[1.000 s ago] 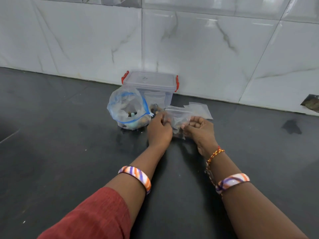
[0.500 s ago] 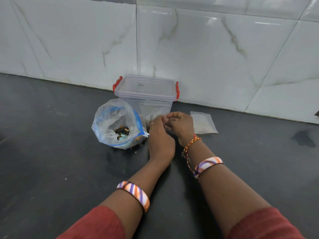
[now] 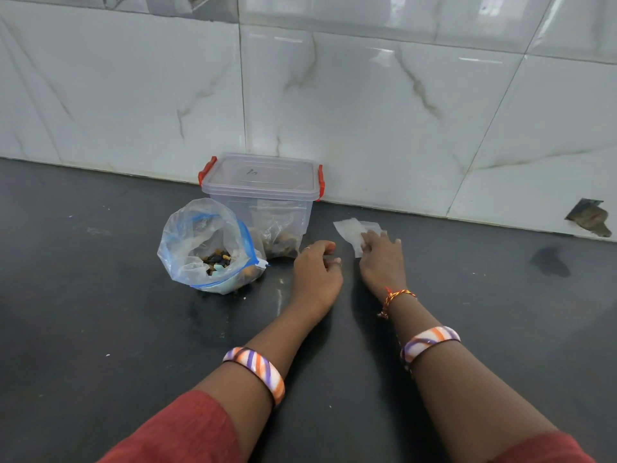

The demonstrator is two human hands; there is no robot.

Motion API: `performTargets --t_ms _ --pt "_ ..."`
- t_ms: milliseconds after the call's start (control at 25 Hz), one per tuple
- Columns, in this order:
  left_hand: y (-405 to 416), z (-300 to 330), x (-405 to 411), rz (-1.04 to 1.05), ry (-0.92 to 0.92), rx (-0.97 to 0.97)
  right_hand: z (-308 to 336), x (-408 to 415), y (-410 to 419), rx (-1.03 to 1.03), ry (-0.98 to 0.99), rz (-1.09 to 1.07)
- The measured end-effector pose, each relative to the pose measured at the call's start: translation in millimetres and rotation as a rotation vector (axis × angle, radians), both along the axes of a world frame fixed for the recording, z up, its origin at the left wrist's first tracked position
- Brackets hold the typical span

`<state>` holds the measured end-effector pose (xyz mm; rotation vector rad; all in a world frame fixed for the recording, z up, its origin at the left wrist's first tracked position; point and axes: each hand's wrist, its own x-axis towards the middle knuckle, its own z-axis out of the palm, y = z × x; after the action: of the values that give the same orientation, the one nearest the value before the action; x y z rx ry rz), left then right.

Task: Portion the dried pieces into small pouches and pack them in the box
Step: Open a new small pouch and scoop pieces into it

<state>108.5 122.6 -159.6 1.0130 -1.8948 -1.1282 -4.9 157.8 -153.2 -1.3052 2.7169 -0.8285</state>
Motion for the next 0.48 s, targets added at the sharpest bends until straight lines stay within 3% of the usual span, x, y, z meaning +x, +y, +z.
performTargets --t_ms 120,200,480 --pt "8.3 17.4 3.1 -0.012 0.309 0.434 6.6 0.7 15.1 -0.190 -0.043 0.155" --pt "7.4 23.3 9.7 -0.014 0.421 0.587 8.3 2.9 30.4 -0.213 -0.034 0.257" --pt "37.5 23.8 48.9 -0.066 0.389 0.581 6.2 25.2 84.1 -0.202 -0.027 0.352"
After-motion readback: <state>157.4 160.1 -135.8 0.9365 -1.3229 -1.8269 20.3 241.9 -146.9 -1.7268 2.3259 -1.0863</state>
